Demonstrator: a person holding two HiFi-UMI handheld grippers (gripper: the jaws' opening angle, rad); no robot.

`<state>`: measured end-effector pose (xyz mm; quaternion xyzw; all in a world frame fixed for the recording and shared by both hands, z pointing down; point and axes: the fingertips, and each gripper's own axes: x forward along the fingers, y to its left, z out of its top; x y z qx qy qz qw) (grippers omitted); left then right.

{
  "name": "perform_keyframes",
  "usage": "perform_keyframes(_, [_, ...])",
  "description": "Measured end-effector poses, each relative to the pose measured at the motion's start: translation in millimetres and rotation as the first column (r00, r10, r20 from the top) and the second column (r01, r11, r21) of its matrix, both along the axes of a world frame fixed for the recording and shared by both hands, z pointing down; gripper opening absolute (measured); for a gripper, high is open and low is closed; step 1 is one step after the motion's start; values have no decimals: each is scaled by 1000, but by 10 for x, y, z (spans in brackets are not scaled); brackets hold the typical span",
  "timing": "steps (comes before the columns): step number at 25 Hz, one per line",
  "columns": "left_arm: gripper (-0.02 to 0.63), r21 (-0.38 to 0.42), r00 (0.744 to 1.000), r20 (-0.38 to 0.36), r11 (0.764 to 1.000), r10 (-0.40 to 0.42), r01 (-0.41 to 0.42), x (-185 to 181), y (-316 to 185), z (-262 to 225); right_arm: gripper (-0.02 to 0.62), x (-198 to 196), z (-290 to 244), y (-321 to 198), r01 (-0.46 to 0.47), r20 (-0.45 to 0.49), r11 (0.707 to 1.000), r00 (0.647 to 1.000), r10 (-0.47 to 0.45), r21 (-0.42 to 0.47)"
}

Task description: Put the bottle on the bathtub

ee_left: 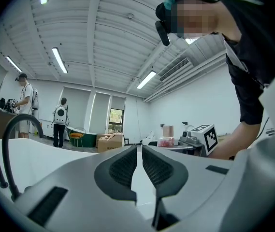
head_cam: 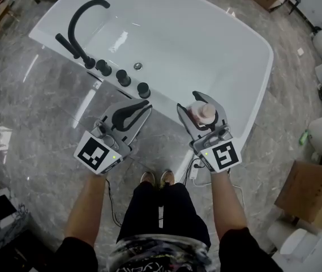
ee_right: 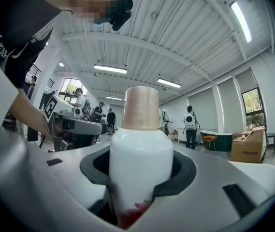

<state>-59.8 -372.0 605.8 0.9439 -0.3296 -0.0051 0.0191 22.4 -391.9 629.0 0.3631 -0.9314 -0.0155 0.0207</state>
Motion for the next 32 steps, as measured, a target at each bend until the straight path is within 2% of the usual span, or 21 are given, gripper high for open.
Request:
perform_keyframes(5, [49, 59, 999, -40, 998, 11, -9, 29, -70, 122, 198, 3, 194, -126, -28, 17, 999, 999, 28, 29])
perform_keyframes(9, [48, -5, 1000, -5, 1000, 0, 0, 45, -121, 334, 198, 15, 425, -166, -27, -1, 1000, 1000, 27, 10])
perform_keyframes(15, [48, -5, 1000, -4, 1000, 3, -3, 52, -147, 479, 198, 24, 597, -228, -44, 5, 999, 999, 44, 19])
perform_keyframes(20, [48, -14, 1000, 1, 1000, 10, -10, 60, -134, 566, 198, 42, 793, -221, -48, -43, 999, 998, 47, -20])
perform_keyframes(24, [48, 10, 999, -1, 999, 33, -33, 69, -121, 580, 198, 24, 839, -223, -47, -37, 999, 998, 47, -19])
perform_keyframes(32, [48, -18, 1000, 12, 999, 27, -27, 66, -127, 630, 198, 65, 890, -282, -87, -7, 996, 996, 87, 18])
